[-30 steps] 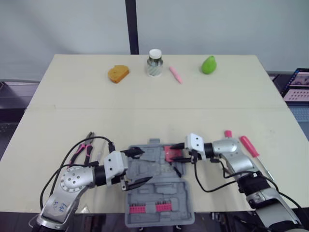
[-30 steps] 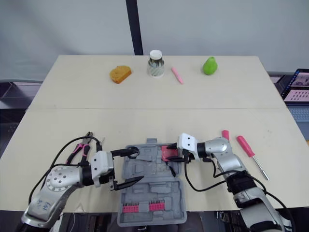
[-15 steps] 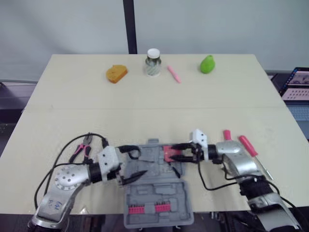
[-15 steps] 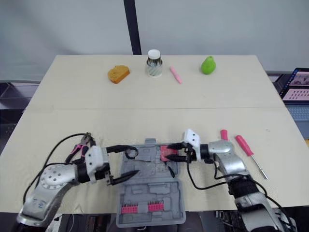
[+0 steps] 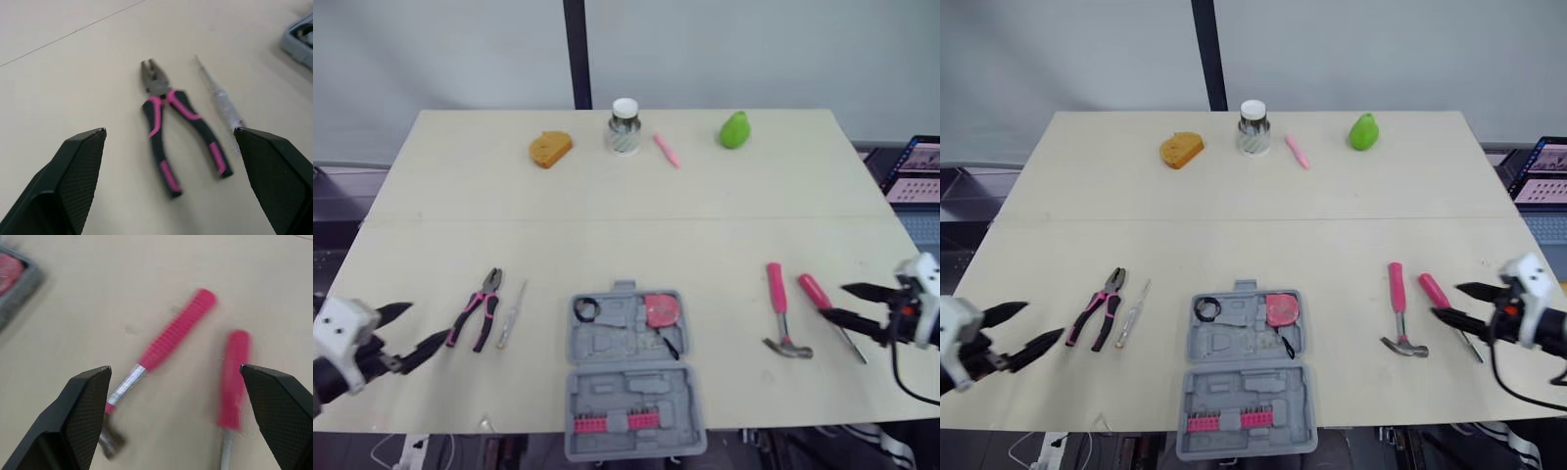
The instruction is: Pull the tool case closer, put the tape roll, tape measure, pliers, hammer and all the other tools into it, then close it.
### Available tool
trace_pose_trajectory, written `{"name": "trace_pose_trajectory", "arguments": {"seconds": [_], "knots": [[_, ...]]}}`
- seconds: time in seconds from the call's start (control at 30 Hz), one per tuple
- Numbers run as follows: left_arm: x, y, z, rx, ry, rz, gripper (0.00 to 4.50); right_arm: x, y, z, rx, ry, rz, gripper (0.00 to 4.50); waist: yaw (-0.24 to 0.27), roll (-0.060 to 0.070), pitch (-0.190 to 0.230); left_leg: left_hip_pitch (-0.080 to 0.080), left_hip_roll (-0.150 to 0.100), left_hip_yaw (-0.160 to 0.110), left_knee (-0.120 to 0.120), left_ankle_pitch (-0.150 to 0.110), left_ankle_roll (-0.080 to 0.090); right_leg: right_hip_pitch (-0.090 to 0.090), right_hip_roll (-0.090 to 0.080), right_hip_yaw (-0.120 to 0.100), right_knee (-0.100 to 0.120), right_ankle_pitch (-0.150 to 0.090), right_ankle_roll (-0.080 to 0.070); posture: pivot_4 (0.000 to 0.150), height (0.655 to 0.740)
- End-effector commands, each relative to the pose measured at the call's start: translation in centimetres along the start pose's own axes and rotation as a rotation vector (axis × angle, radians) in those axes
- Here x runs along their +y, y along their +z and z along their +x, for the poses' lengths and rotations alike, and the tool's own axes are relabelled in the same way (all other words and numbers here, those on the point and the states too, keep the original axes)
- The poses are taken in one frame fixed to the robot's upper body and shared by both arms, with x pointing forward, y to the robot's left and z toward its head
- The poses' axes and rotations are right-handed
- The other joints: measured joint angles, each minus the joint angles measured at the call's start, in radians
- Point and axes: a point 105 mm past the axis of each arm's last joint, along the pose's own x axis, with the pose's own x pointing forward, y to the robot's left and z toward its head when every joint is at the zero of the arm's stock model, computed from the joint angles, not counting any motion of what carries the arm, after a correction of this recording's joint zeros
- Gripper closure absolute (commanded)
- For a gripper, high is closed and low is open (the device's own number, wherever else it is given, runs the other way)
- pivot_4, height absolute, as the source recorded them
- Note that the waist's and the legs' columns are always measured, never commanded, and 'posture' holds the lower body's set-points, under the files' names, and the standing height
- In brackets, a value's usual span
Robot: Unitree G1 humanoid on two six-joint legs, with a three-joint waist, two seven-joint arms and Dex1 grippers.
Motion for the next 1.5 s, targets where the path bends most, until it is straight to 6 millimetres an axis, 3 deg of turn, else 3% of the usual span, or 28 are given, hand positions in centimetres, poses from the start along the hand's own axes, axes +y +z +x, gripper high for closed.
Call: {"name": "trace_pose_trajectory", "arguments": {"seconds": [0.03, 0.3, 0.53, 0.67, 0.73, 0.87, 0.97, 1.1, 1.27, 1.5], "knots": [[1.9, -0.2, -1.5, 0.007, 0.055, 0.030, 0.00, -2.3, -1.2, -1.8, 0.002, -0.113, 0.007, 0.07, -0.001, 0.000, 0.000, 0.000, 0.000, 0.001, 0.000, 0.000, 0.000, 0.000, 0.000, 0.000, 0.000, 0.000, 0.000, 0.150, 0.7400], [3.8, -0.8, -2.9, 0.023, 0.124, 0.041, 0.00, -4.1, -2.6, -2.7, 0.017, -0.189, 0.027, 0.07, -0.020, 0.000, 0.000, 0.000, 0.001, 0.002, 0.000, -0.001, -0.001, -0.001, -0.001, 0.001, 0.001, 0.000, 0.000, 0.150, 0.7400], [3.7, -1.1, -2.6, 0.039, 0.109, 0.057, 0.00, -4.0, -1.7, -1.9, -0.005, -0.175, 0.005, 0.07, -0.038, 0.001, 0.000, 0.000, 0.002, 0.005, -0.001, -0.002, -0.002, -0.004, -0.001, 0.002, 0.004, 0.000, -0.001, 0.150, 0.7400], [3.7, -1.0, -2.4, 0.027, 0.120, 0.063, 0.00, -3.2, -0.2, -1.0, -0.054, -0.132, -0.019, 0.07, -0.039, 0.001, 0.000, 0.000, 0.002, 0.006, -0.001, -0.002, -0.002, -0.004, -0.001, 0.003, 0.005, 0.000, -0.001, 0.150, 0.7400], [3.5, -0.7, -2.1, 0.001, 0.131, 0.047, 0.00, -1.0, 2.6, 0.8, -0.118, -0.034, -0.070, 0.07, -0.039, 0.001, 0.000, 0.000, 0.002, 0.006, -0.001, -0.002, -0.002, -0.005, -0.001, 0.003, 0.006, 0.000, -0.001, 0.150, 0.7400], [1.7, -1.4, -1.3, -0.021, 0.125, -0.011, 0.00, 6.8, 7.8, 5.0, -0.216, 0.255, -0.176, 0.07, -0.045, 0.001, 0.000, 0.000, 0.004, 0.007, -0.001, -0.003, -0.003, -0.009, -0.001, 0.003, 0.009, 0.000, -0.001, 0.150, 0.7400], [-0.3, -2.1, -0.1, -0.038, 0.115, -0.058, 0.00, 12.6, 9.8, 7.5, -0.228, 0.459, -0.257, 0.07, -0.039, 0.001, 0.000, -0.001, 0.005, 0.008, -0.001, -0.003, -0.004, -0.011, 0.000, 0.003, 0.012, 0.000, -0.001, 0.150, 0.7400], [-2.6, -2.4, 2.1, -0.072, 0.121, -0.097, 0.00, 17.3, 11.8, 9.5, -0.273, 0.623, -0.356, 0.07, -0.017, -0.001, 0.000, -0.003, 0.003, 0.007, 0.002, -0.003, -0.003, -0.012, -0.001, 0.003, 0.012, 0.001, -0.002, 0.150, 0.7400], [-4.6, -1.7, 4.5, -0.123, 0.162, -0.138, 0.00, 20.6, 13.7, 10.7, -0.315, 0.740, -0.441, 0.07, 0.003, -0.003, -0.002, -0.004, 0.002, 0.007, 0.003, -0.002, -0.001, -0.012, -0.002, 0.003, 0.012, 0.002, -0.003, 0.150, 0.7400], [-5.4, -0.3, 6.3, -0.132, 0.198, -0.192, 0.00, 21.6, 14.6, 10.6, -0.329, 0.777, -0.471, 0.07, 0.009, -0.004, -0.002, -0.004, 0.002, 0.007, 0.003, -0.002, -0.001, -0.012, -0.001, 0.003, 0.012, 0.002, -0.003, 0.150, 0.7400]]}}
